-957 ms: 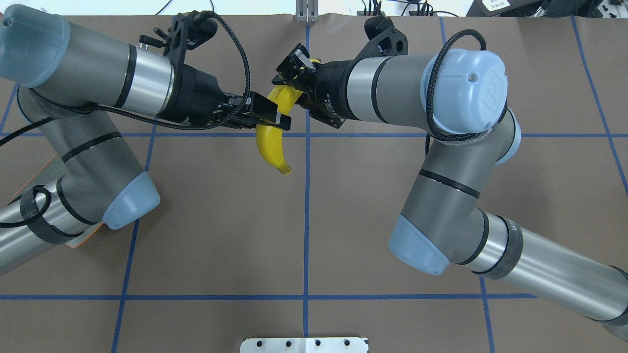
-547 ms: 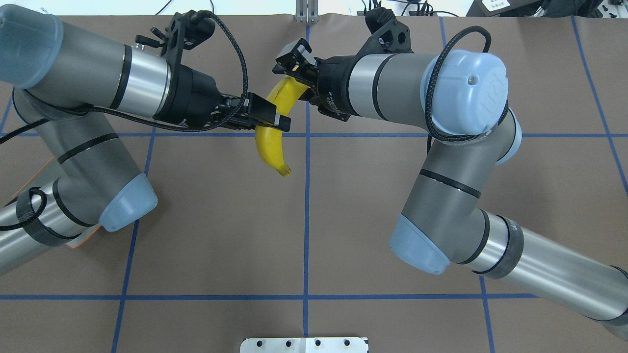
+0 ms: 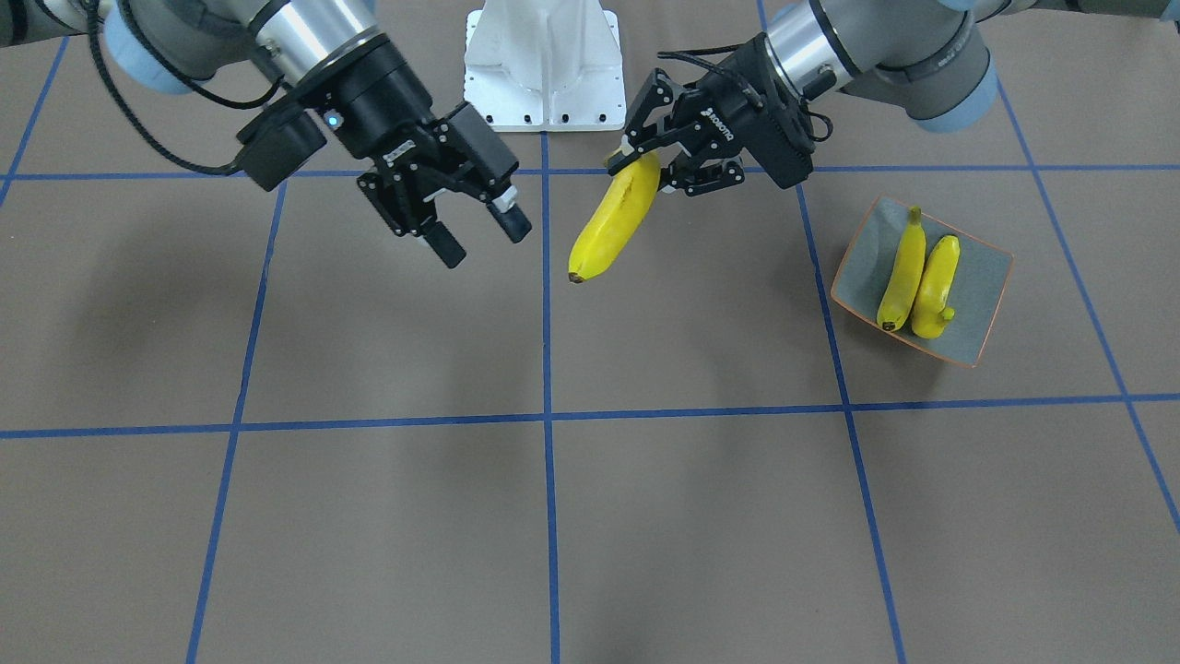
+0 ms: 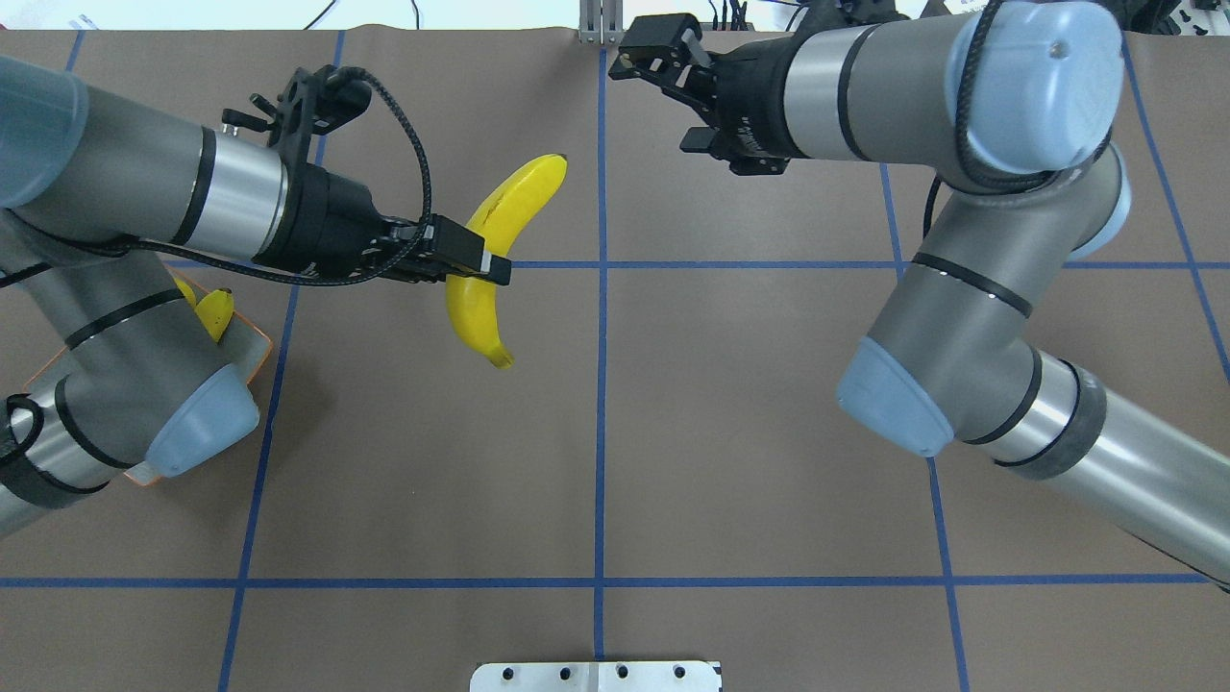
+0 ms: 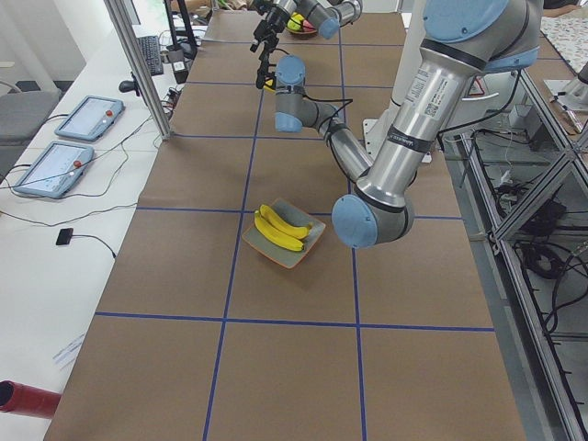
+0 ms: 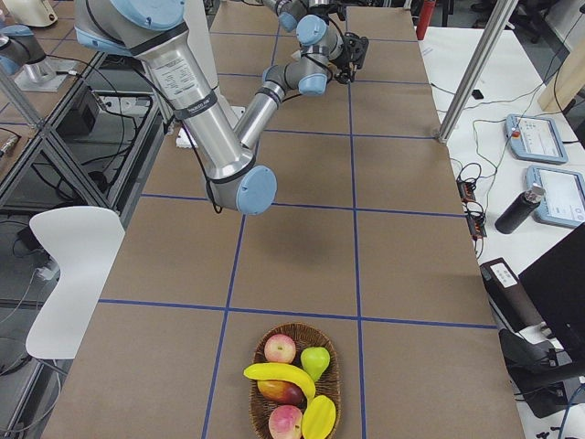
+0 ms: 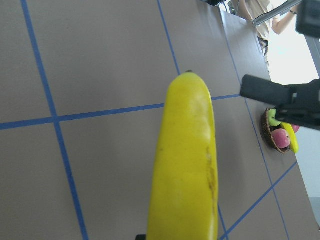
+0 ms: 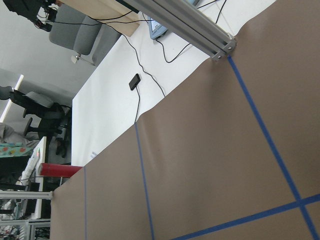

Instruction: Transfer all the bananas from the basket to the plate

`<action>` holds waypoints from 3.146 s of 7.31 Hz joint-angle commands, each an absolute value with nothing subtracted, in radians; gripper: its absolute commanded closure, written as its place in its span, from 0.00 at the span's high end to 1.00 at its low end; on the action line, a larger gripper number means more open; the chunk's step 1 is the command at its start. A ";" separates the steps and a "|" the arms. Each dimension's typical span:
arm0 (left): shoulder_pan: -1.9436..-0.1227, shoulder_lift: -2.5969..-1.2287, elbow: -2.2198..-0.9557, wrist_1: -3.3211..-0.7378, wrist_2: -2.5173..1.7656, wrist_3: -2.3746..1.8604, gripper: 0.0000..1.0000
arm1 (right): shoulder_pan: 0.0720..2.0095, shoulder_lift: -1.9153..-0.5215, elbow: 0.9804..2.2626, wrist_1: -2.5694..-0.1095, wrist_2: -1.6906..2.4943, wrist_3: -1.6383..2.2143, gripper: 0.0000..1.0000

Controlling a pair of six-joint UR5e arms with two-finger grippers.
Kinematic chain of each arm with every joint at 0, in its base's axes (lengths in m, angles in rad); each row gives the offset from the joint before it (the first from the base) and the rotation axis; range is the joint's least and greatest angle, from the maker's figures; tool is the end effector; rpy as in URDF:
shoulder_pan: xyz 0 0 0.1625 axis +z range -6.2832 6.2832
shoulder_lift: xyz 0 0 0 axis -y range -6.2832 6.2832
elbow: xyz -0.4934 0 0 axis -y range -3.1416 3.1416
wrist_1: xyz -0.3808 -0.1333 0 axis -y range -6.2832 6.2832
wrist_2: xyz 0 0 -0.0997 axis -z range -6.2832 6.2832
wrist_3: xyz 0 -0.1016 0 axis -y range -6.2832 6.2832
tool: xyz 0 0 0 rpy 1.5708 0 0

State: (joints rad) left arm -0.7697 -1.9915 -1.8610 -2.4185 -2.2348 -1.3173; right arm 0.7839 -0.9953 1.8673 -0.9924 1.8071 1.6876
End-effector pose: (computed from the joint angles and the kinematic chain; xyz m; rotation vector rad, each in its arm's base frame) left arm 0.3611 -0.4483 0.2657 0.2733 1.5382 0.1106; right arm -0.3642 -0.5178 0.1978 0.2943 -1.4489 0.5631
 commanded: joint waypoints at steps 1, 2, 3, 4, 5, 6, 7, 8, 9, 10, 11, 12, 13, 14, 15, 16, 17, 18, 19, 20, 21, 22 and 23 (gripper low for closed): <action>-0.784 -1.840 -1.913 -2.416 -2.235 -1.302 0.00 | 0.901 -1.128 1.858 -0.996 1.939 1.483 1.00; -0.784 -1.785 -1.914 -2.416 -2.235 -1.267 0.00 | 0.946 -1.164 1.839 -0.996 1.980 1.413 1.00; -0.798 -1.710 -1.914 -2.415 -2.235 -1.173 0.00 | 0.987 -1.187 1.816 -0.993 2.024 1.341 1.00; -0.819 -1.633 -1.914 -2.411 -2.235 -1.084 0.00 | 1.021 -1.207 1.801 -0.992 2.057 1.283 1.00; -0.837 -1.556 -1.913 -2.411 -2.235 -0.974 0.00 | 1.060 -1.230 1.781 -0.991 2.092 1.206 1.00; -0.859 -1.472 -1.911 -2.411 -2.235 -0.859 0.00 | 1.104 -1.241 1.749 -0.991 2.142 1.128 1.00; -0.873 -1.435 -1.907 -2.411 -2.235 -0.794 0.00 | 1.139 -1.250 1.711 -0.989 2.178 1.056 1.00; -0.880 -1.424 -1.901 -2.408 -2.235 -0.760 0.00 | 1.155 -1.255 1.685 -0.988 2.180 1.010 1.00; -0.882 -1.425 -1.887 -2.407 -2.235 -0.758 0.00 | 1.157 -1.253 1.681 -0.988 2.180 1.009 1.00; -0.882 -1.425 -1.856 -2.405 -2.233 -0.727 0.00 | 1.157 -1.252 1.680 -0.988 2.180 1.009 1.00; -0.884 -1.428 -1.833 -2.383 -2.233 -0.641 0.00 | 1.157 -1.252 1.678 -0.988 2.180 1.009 1.00; -0.893 -1.433 -1.835 -2.334 -2.233 -0.615 0.00 | 1.155 -1.249 1.674 -0.988 2.180 1.009 1.00; -0.893 -1.437 -1.833 -2.321 -2.233 -0.603 0.30 | 1.155 -1.247 1.674 -0.988 2.180 1.009 1.00; -0.893 -1.443 -1.832 -2.324 -2.235 -0.603 0.65 | 1.155 -1.246 1.667 -0.988 2.180 1.009 1.00; -0.894 -1.450 -1.830 -2.329 -2.233 -0.597 1.00 | 1.155 -1.243 1.663 -0.988 2.178 1.009 1.00; -0.894 -1.450 -1.832 -2.330 -2.233 -0.591 1.00 | 1.155 -1.243 1.663 -0.988 2.178 1.011 1.00; -0.899 -1.459 -1.835 -2.330 -2.235 -0.591 1.00 | 1.155 -1.243 1.663 -0.988 2.178 1.009 1.00; -0.919 -1.469 -1.836 -2.329 -2.238 -0.591 1.00 | 1.155 -1.243 1.663 -0.988 2.180 1.009 1.00; -0.934 -1.471 -1.838 -2.329 -2.238 -0.591 1.00 | 1.155 -1.243 1.663 -0.988 2.180 1.009 1.00; -0.951 -1.474 -1.841 -2.327 -2.275 -0.591 1.00 | 1.157 -1.249 1.663 -0.988 2.189 1.008 1.00; -0.998 -1.501 -1.842 -2.326 -2.323 -0.592 1.00 | 1.179 -1.262 1.663 -0.988 2.230 0.979 1.00; -1.006 -1.503 -1.839 -2.326 -2.321 -0.595 1.00 | 1.230 -1.308 1.664 -0.989 2.282 0.895 1.00; -1.006 -1.506 -1.835 -2.326 -2.313 -0.598 1.00 | 1.289 -1.386 1.663 -0.992 2.322 0.741 1.00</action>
State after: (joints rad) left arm -0.9964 -1.4997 -1.8388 -2.3258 -2.3122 -0.5946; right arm 1.2226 -1.3072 1.6633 -0.9895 2.2674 0.8938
